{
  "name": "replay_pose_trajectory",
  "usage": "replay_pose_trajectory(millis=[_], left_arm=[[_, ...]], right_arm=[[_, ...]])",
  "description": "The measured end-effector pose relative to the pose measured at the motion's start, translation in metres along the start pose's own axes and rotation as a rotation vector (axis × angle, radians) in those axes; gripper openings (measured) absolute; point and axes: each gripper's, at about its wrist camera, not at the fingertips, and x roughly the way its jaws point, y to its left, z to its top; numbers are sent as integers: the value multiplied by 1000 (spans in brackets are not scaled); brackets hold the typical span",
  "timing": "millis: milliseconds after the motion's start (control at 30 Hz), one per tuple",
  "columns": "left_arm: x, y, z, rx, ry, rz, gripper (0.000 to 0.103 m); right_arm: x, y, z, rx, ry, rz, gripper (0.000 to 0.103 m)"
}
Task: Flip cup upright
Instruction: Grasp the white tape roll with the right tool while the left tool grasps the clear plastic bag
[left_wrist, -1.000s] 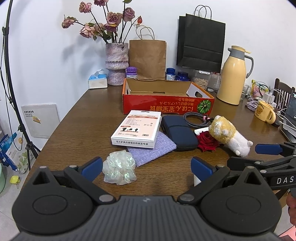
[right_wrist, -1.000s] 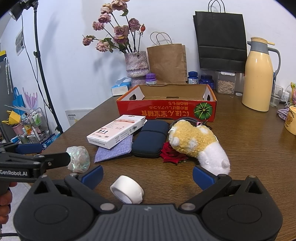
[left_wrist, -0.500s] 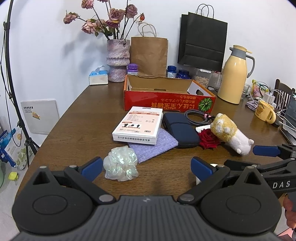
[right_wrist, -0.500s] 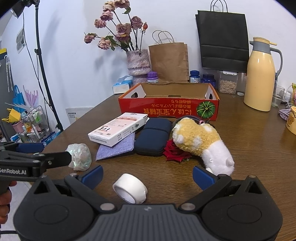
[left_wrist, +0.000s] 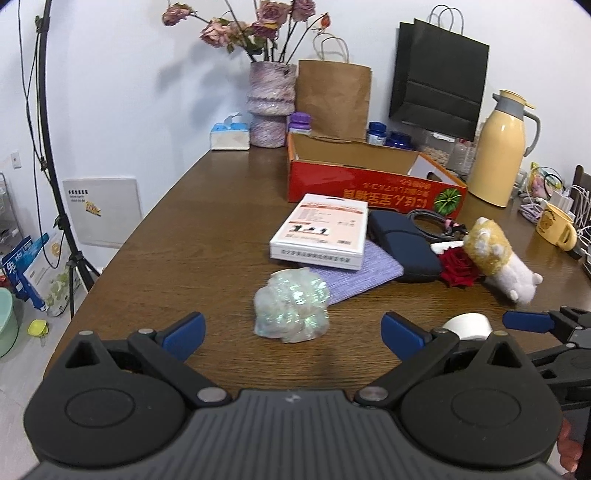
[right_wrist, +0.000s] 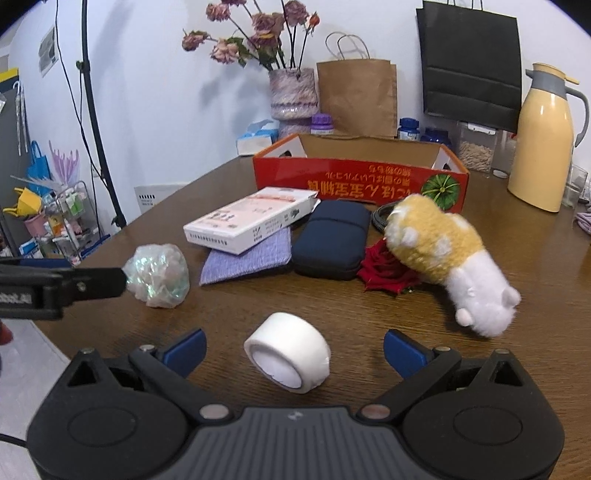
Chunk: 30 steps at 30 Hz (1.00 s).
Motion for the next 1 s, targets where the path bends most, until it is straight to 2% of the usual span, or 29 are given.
replay_pose_trajectory(millis=[133, 233, 333, 400, 500, 1000], left_arm=[[5, 7, -1, -12, 7, 5, 103], [9, 10, -2, -16, 13, 7, 103], [15, 11, -2, -21, 18, 6, 103], [18, 12, -1, -21, 18, 6, 103], [26, 12, 1, -20, 15, 10, 103], [70, 0, 12, 20, 28, 29, 103]], right_arm=[[13, 4, -4, -4, 14, 22, 94], [21, 6, -7, -26, 8, 27, 85], [29, 6, -8, -39, 23, 25, 70], [29, 5, -9, -53, 11, 28, 52], [28, 3, -9, -51, 0, 60, 52], [20, -5, 6, -73, -77, 35, 52]])
